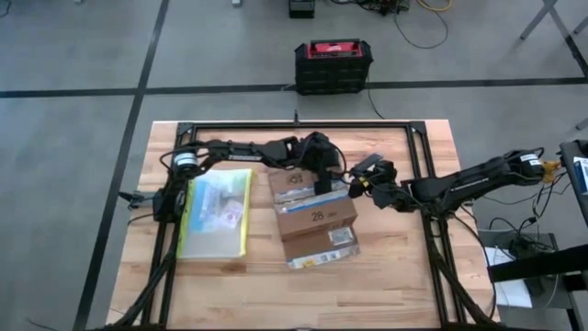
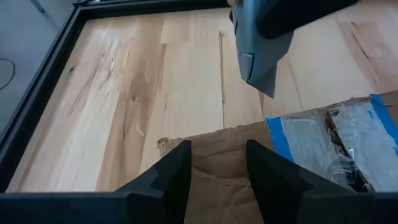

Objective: Unpack boxes
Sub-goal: Break down the box until it is fully flat

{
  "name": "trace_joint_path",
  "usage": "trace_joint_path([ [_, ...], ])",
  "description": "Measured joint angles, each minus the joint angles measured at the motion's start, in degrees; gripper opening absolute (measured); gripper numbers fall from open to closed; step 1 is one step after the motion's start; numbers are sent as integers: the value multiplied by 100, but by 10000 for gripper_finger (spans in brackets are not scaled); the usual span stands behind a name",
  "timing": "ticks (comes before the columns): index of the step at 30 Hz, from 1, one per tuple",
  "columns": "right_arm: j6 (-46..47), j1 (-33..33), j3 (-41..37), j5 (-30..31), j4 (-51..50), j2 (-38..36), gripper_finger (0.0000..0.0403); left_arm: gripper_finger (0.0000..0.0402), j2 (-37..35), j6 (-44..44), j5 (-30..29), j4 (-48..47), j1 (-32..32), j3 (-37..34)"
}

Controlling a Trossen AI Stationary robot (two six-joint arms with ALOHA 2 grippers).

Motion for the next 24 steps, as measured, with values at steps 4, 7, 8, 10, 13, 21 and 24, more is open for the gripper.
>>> trace_joint_path([
  [4, -186, 0, 0, 78, 395, 231, 48, 129, -29, -9, -11, -131, 11, -3],
  [7, -343, 0, 0, 118, 592, 287, 48, 126, -46, 21, -159, -337, 25, -6],
  [8, -397, 0, 0, 134, 642, 317, 48, 126, -56, 50, -283, -407, 31, -2],
  [10, -495, 0, 0, 130, 766, 363, 48, 127, -80, 88, -430, -529, 49, -6],
  [13, -595, 0, 1, 133, 991, 460, 48, 134, -82, 98, -474, -529, 78, -12],
  [21, -909, -121, 211, 125, 1150, 909, 48, 148, -80, 63, -517, -544, 74, -21],
  [24, -1088, -159, 316, 134, 1189, 953, 48, 144, -82, 63, -516, -589, 74, -21],
])
